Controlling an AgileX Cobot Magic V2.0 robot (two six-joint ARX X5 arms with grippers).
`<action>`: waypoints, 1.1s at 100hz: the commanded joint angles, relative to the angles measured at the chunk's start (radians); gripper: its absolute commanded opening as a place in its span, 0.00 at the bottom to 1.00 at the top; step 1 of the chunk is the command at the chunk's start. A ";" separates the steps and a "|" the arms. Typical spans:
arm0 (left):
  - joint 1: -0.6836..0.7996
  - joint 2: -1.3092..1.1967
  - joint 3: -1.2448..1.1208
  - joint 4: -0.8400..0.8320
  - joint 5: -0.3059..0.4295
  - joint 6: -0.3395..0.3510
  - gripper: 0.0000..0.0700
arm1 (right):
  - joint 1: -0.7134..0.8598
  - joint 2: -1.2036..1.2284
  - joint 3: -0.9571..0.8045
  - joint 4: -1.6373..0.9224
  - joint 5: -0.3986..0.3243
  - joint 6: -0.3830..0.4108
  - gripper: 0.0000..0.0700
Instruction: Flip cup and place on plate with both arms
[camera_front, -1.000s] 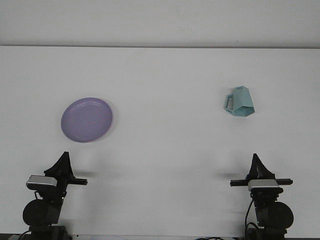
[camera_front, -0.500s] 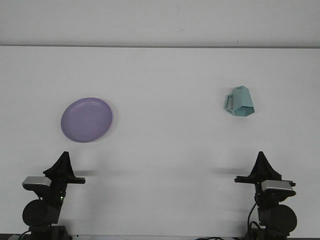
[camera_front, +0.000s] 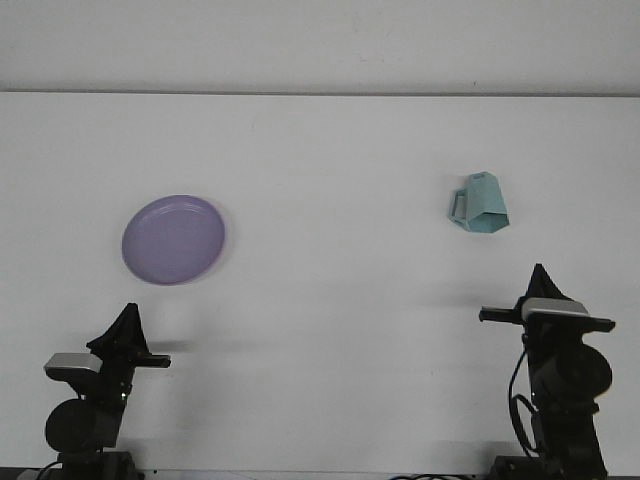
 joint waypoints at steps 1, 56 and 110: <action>0.001 -0.001 -0.015 0.010 -0.005 -0.005 0.02 | -0.002 0.095 0.004 0.073 0.004 -0.101 0.18; 0.001 -0.001 -0.015 0.009 -0.005 -0.005 0.02 | -0.106 0.866 0.092 0.622 -0.058 -0.249 0.68; 0.001 -0.001 -0.015 0.009 -0.005 -0.001 0.02 | -0.132 1.304 0.455 0.623 -0.123 -0.383 0.67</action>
